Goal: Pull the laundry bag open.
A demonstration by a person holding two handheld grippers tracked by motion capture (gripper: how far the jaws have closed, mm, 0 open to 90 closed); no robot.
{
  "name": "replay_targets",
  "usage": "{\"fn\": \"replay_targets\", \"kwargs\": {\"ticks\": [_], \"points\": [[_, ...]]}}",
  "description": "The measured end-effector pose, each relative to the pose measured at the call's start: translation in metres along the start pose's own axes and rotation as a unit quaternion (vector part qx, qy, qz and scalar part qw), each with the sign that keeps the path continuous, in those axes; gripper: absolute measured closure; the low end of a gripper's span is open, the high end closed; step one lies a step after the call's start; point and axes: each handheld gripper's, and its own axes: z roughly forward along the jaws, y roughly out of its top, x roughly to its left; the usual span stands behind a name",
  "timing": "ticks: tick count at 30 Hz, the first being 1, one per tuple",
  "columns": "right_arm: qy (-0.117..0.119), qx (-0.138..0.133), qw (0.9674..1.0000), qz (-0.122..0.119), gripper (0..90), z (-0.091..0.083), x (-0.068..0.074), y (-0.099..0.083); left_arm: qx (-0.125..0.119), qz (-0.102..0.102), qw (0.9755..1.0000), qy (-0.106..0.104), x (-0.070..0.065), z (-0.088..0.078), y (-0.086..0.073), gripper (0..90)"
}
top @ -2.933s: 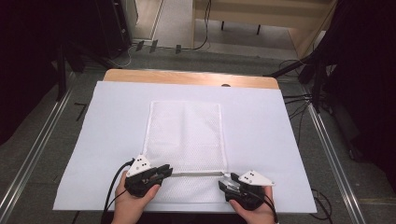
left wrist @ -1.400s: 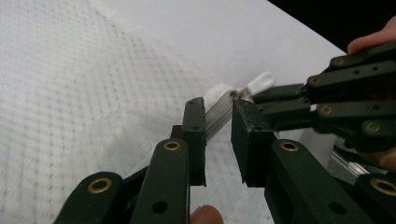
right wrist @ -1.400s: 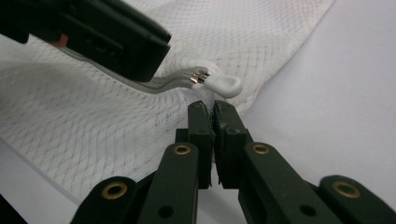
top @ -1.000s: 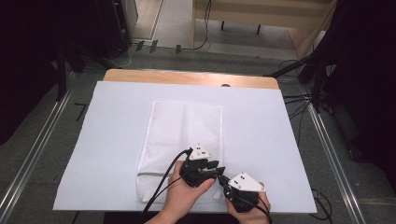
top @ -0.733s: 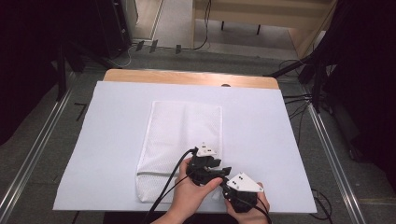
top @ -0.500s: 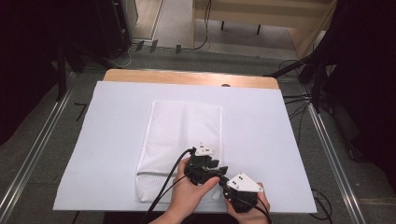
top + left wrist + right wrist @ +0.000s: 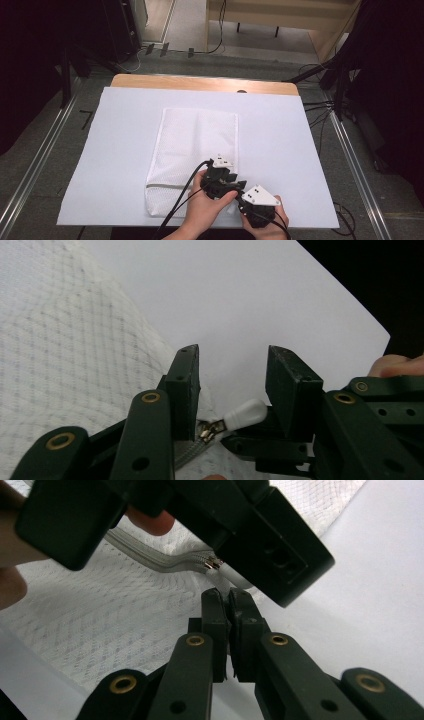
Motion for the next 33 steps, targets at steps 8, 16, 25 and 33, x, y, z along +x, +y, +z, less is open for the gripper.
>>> {"fn": "replay_targets", "kwargs": {"ticks": [8,16,25,33], "points": [[-0.002,0.004,1.0,-0.003,88.3,-0.001,-0.001,0.0,0.001,0.0,1.0,0.004,0.0,-0.002,-0.002,62.8],[-0.005,0.001,1.0,0.0,88.3,-0.001,-0.004,0.0,-0.008,-0.012,0.9998,-0.01,0.01,-0.02,-0.004,67.3],[-0.008,-0.001,1.0,0.004,88.3,-0.003,-0.005,0.001,-0.001,-0.046,0.9977,-0.05,0.03,-0.029,-0.014,76.9],[-0.012,-0.004,0.9999,0.007,88.4,-0.004,-0.007,0.001,0.014,-0.032,0.9977,-0.058,0.03,-0.025,-0.019,71.9]]}}
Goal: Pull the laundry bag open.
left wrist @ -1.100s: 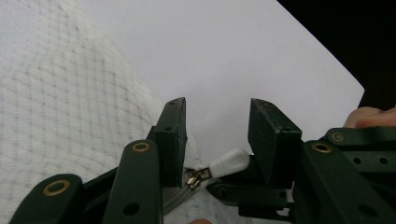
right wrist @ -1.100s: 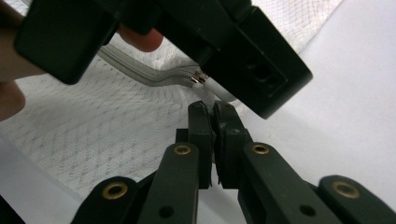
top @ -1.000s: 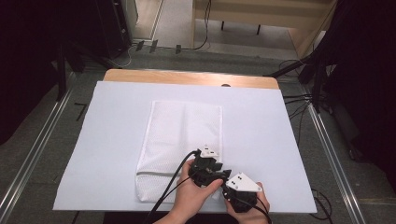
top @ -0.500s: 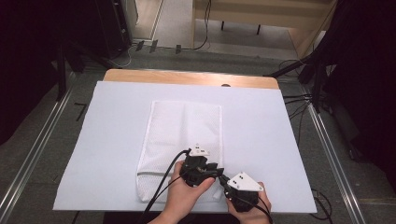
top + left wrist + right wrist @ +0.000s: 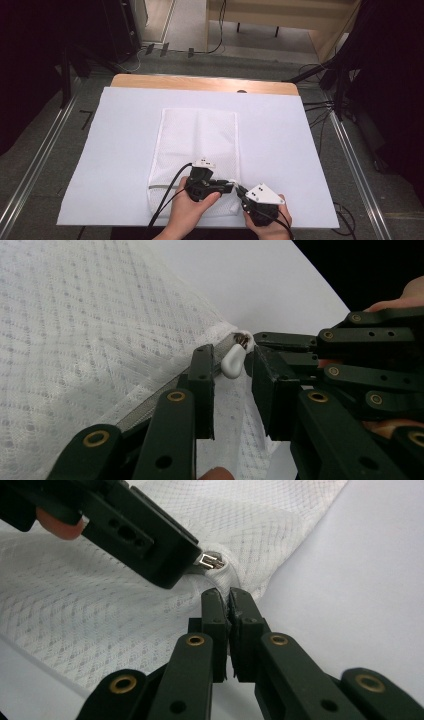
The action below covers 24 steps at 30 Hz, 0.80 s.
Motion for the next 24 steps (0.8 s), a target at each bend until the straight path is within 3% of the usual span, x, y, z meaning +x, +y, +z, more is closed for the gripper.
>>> {"fn": "replay_targets", "kwargs": {"ticks": [3,9,24], "points": [[-0.001,-0.003,1.0,0.001,88.4,-0.001,0.0,0.0,-0.005,0.003,1.0,0.003,0.0,0.0,0.001,76.6],[0.004,-0.004,1.0,0.005,88.4,-0.001,0.0,0.001,-0.011,0.017,0.9997,-0.016,-0.001,-0.005,0.002,87.7],[0.005,-0.006,1.0,0.004,89.2,-0.003,0.002,0.005,-0.009,0.029,0.9994,-0.017,0.004,-0.011,-0.001,88.1]]}}
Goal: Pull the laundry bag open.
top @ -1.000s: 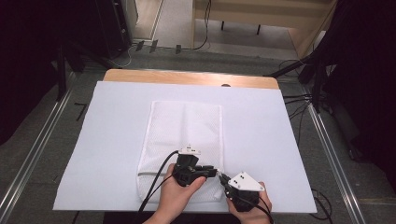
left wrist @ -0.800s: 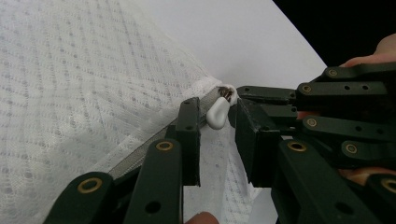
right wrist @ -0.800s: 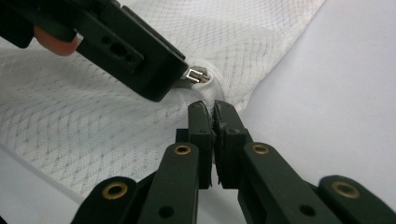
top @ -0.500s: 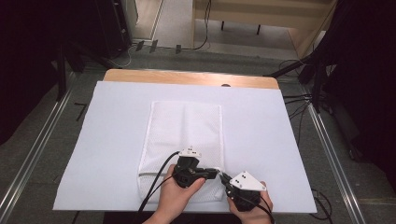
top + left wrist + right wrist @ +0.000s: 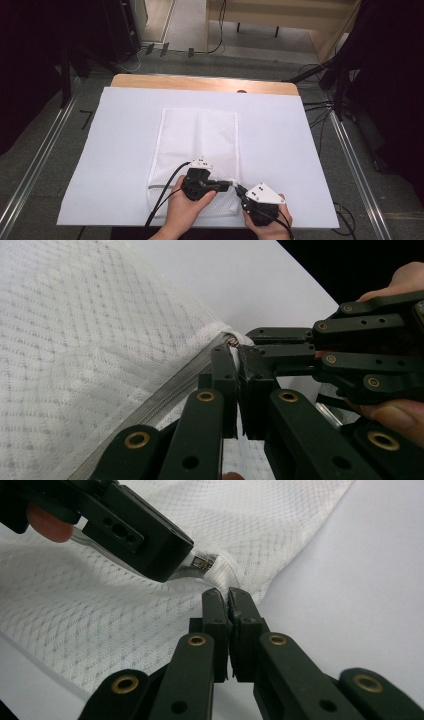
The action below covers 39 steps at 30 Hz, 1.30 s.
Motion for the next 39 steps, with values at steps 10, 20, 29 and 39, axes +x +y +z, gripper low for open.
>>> {"fn": "replay_targets", "kwargs": {"ticks": [10,20,29,39], "points": [[-0.009,-0.007,0.9999,0.011,89.7,-0.002,0.0,0.002,-0.001,0.001,0.9996,0.028,0.009,-0.004,-0.006,88.1],[-0.01,-0.014,0.9996,0.021,89.7,-0.006,-0.01,0.002,-0.01,-0.007,0.9981,0.06,0.029,-0.031,-0.019,88.1],[-0.015,-0.009,0.9996,0.021,89.7,-0.004,-0.011,0.002,-0.018,-0.02,0.9951,0.096,0.052,-0.07,-0.036,88.0],[-0.018,-0.013,0.9993,0.031,89.7,-0.005,-0.017,0.002,-0.038,-0.042,0.9916,0.116,0.073,-0.11,-0.059,88.0]]}}
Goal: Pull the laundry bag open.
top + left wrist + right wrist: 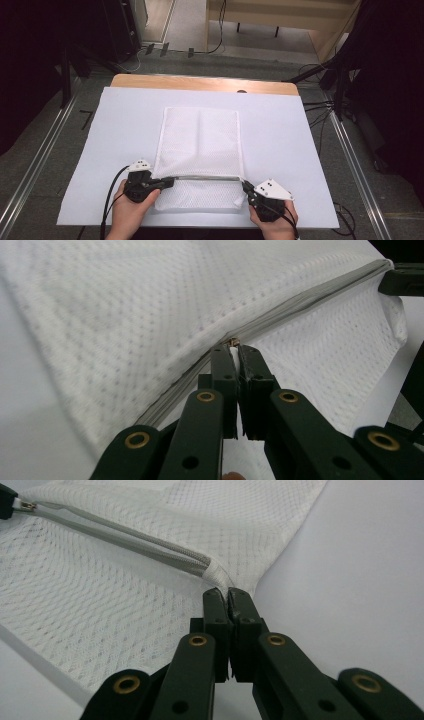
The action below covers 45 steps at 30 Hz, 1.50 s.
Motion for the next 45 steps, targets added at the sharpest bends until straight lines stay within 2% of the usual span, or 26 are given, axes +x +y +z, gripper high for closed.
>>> {"fn": "replay_targets", "kwargs": {"ticks": [5,9,12,16,18,21,22,24,25,26,28,29,31,34,36,37,39,41,43,45], "points": [[-0.002,0.0,1.0,0.002,89.7,0.0,-0.002,0.001,-0.007,-0.005,0.9999,0.014,0.013,-0.016,-0.005,88.0],[-0.003,-0.011,0.9999,0.011,89.7,-0.002,-0.006,0.004,-0.006,-0.016,0.9996,0.021,0.024,-0.023,-0.012,88.0],[-0.002,-0.016,0.9999,0.005,89.7,-0.004,-0.004,0.007,-0.007,-0.02,0.9995,0.025,0.029,-0.027,-0.015,88.0],[-0.004,-0.025,0.9997,0.0,89.7,-0.008,-0.003,0.011,-0.006,-0.018,0.9986,0.05,0.036,-0.032,-0.018,88.0],[0.002,-0.028,0.9996,0.004,89.7,-0.01,-0.005,0.013,-0.007,-0.037,0.9987,0.033,0.042,-0.034,-0.021,88.0],[0.005,-0.024,0.9997,-0.006,89.7,-0.008,-0.001,0.013,-0.004,-0.026,0.9984,0.05,0.04,-0.035,-0.024,88.0],[0.002,-0.025,0.9997,-0.008,89.7,-0.008,0.0,0.013,-0.003,-0.024,0.9985,0.049,0.04,-0.036,-0.025,87.9],[0.005,-0.026,0.9996,-0.007,89.6,-0.008,-0.001,0.014,-0.001,-0.021,0.9993,0.03,0.04,-0.038,-0.028,87.5],[0.01,-0.025,0.9996,-0.004,89.6,-0.009,-0.002,0.014,-0.012,-0.021,0.9994,0.026,0.041,-0.04,-0.031,76.6],[0.01,-0.025,0.9996,-0.004,89.6,-0.009,-0.002,0.014,-0.029,-0.022,0.999,0.028,0.042,-0.043,-0.033,76.6],[0.016,-0.028,0.9995,-0.004,89.5,-0.009,-0.003,0.013,-0.061,-0.027,0.9968,0.043,0.043,-0.049,-0.035,53.2],[0.017,-0.029,0.9994,-0.005,89.5,-0.008,-0.003,0.013,-0.078,-0.023,0.9955,0.049,0.044,-0.053,-0.035,45.4],[0.018,-0.031,0.9993,-0.006,89.5,-0.008,-0.002,0.013,-0.101,-0.017,0.9923,0.07,0.046,-0.059,-0.033,34.5],[0.019,-0.034,0.9992,-0.005,89.1,-0.008,-0.002,0.013,-0.122,-0.012,0.988,0.094,0.051,-0.067,-0.031,18.3],[0.024,-0.038,0.999,-0.003,87.3,-0.007,-0.004,0.012,-0.138,-0.015,0.9854,0.099,0.057,-0.074,-0.031,12.8],[0.026,-0.041,0.9988,-0.001,82.1,-0.007,-0.004,0.012,-0.143,-0.013,0.9845,0.101,0.06,-0.078,-0.031,12.1],[0.023,-0.05,0.9984,0.005,61.1,-0.008,-0.006,0.011,-0.153,-0.014,0.982,0.109,0.067,-0.084,-0.031,11.0],[0.019,-0.053,0.9983,0.013,45.4,-0.009,-0.01,0.012,-0.168,-0.02,0.9788,0.116,0.074,-0.091,-0.032,11.1],[0.011,-0.054,0.9982,0.021,34.6,-0.012,-0.016,0.013,-0.175,-0.026,0.977,0.119,0.079,-0.096,-0.033,11.2],[0.004,-0.061,0.9978,0.026,29.0,-0.016,-0.023,0.012,-0.176,-0.024,0.9754,0.131,0.082,-0.1,-0.034,11.2]]}}
